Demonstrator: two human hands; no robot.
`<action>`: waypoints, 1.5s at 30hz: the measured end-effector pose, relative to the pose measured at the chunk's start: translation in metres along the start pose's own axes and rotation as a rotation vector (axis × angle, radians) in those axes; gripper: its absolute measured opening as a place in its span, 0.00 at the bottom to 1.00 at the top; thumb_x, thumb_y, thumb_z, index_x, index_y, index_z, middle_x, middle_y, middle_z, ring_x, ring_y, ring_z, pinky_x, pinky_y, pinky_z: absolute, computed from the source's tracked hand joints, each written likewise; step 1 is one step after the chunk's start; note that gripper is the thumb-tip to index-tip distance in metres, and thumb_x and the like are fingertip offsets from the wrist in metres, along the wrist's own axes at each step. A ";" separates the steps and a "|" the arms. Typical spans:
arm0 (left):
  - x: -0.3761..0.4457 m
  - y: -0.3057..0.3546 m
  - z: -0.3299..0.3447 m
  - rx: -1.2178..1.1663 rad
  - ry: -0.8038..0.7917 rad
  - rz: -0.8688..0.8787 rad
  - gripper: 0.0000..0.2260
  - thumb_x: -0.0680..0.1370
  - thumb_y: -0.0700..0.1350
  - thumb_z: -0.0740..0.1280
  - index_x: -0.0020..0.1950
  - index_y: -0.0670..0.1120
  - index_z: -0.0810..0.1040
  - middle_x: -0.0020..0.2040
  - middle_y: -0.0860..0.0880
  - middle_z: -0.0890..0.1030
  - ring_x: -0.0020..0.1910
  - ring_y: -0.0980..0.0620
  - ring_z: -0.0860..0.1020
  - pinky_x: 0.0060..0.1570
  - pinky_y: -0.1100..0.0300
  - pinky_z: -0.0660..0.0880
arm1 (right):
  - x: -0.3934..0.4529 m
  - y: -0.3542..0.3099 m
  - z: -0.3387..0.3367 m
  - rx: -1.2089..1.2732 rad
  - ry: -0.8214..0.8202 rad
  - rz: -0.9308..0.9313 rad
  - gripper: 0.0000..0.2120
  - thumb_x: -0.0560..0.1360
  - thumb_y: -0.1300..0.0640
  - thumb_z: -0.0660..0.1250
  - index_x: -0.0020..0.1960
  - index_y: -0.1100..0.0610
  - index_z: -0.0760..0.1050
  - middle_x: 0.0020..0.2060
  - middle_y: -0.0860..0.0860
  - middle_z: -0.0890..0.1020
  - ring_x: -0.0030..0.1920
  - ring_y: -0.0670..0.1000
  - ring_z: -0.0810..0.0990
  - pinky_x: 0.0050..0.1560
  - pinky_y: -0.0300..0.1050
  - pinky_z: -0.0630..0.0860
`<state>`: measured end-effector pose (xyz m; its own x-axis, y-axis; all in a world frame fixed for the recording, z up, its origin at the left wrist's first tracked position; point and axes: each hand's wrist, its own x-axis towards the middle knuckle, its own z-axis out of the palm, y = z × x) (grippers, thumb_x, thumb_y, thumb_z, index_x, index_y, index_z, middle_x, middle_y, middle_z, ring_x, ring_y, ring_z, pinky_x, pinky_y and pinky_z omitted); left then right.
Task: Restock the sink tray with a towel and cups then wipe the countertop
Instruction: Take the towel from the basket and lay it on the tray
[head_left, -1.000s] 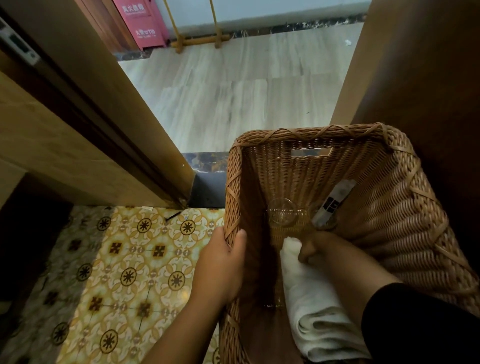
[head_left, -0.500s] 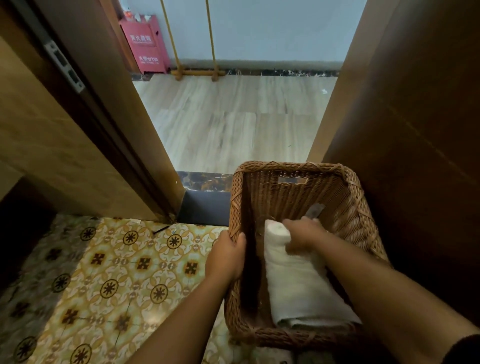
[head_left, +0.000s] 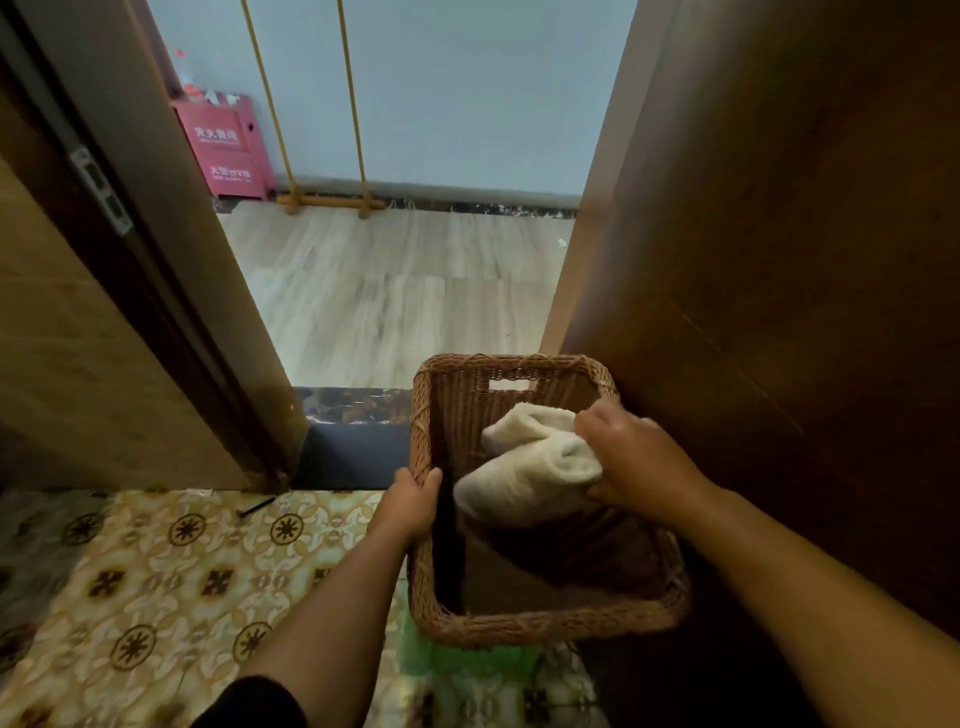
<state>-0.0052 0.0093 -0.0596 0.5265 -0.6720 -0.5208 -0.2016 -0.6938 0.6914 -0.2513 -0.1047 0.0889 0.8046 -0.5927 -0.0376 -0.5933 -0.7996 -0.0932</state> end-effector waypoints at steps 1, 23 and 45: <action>0.001 0.000 -0.001 0.003 -0.013 0.001 0.24 0.82 0.59 0.57 0.69 0.43 0.66 0.63 0.40 0.76 0.59 0.41 0.76 0.59 0.44 0.75 | -0.005 -0.001 -0.007 0.000 0.028 0.004 0.26 0.61 0.52 0.78 0.52 0.51 0.67 0.52 0.52 0.72 0.46 0.56 0.75 0.43 0.48 0.66; -0.275 0.012 -0.162 -0.858 0.279 0.440 0.27 0.69 0.75 0.55 0.57 0.65 0.82 0.61 0.59 0.81 0.61 0.58 0.79 0.57 0.62 0.76 | 0.090 -0.237 -0.301 0.264 0.228 -0.749 0.20 0.65 0.47 0.72 0.53 0.44 0.68 0.43 0.38 0.74 0.44 0.44 0.74 0.42 0.41 0.68; -0.219 -0.292 -0.431 -1.057 0.799 0.137 0.32 0.68 0.57 0.77 0.70 0.53 0.72 0.62 0.50 0.82 0.60 0.48 0.80 0.61 0.44 0.76 | 0.372 -0.786 -0.094 0.159 -0.270 -1.114 0.25 0.68 0.51 0.74 0.63 0.51 0.71 0.52 0.45 0.74 0.52 0.50 0.73 0.50 0.46 0.68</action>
<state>0.2946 0.4704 0.0687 0.9636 -0.1317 -0.2325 0.2507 0.1442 0.9573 0.5123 0.2939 0.2415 0.8703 0.4881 -0.0657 0.4422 -0.8333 -0.3318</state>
